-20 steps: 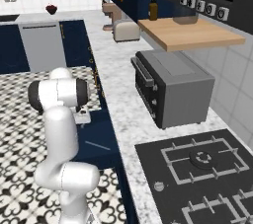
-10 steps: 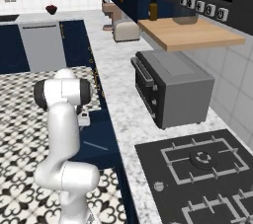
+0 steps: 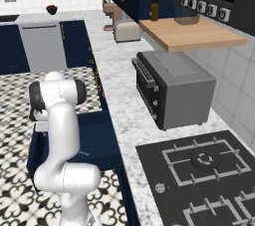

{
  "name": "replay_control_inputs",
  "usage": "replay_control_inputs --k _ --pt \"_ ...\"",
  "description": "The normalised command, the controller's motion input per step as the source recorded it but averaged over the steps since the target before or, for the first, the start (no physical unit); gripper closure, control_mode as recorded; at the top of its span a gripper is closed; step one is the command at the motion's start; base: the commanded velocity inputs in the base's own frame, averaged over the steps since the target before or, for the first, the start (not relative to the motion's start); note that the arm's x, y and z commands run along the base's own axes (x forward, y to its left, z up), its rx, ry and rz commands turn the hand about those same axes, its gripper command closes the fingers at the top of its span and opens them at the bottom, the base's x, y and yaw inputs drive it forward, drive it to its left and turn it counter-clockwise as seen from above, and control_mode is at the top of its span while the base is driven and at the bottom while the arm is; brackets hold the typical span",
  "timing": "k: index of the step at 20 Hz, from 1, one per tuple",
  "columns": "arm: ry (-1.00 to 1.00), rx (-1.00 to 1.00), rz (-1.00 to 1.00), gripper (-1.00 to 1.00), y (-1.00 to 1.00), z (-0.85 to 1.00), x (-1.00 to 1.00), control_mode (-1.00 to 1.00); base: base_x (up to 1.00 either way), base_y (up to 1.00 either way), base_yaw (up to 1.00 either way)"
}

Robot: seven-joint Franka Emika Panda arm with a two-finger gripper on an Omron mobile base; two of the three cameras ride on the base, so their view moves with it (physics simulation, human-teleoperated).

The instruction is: Take a straw from the drawer in front and place it inside the glass cup on the dining counter.

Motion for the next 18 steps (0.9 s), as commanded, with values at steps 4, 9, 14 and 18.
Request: replay_control_inputs --k 4,9,14,18 --pt "0.0 -0.01 -0.01 -1.0 0.36 0.16 -0.25 -1.0 0.0 0.0 0.0" --pt "0.0 -0.01 -0.06 -1.0 -0.63 0.46 0.0 -1.0 0.0 0.0 0.0" --pt "0.0 -0.01 0.0 -1.0 -0.77 0.09 0.0 -1.0 0.0 0.0 0.0" --pt "0.0 -0.06 0.08 -1.0 -0.23 -0.35 0.0 -1.0 0.0 0.0 0.0"
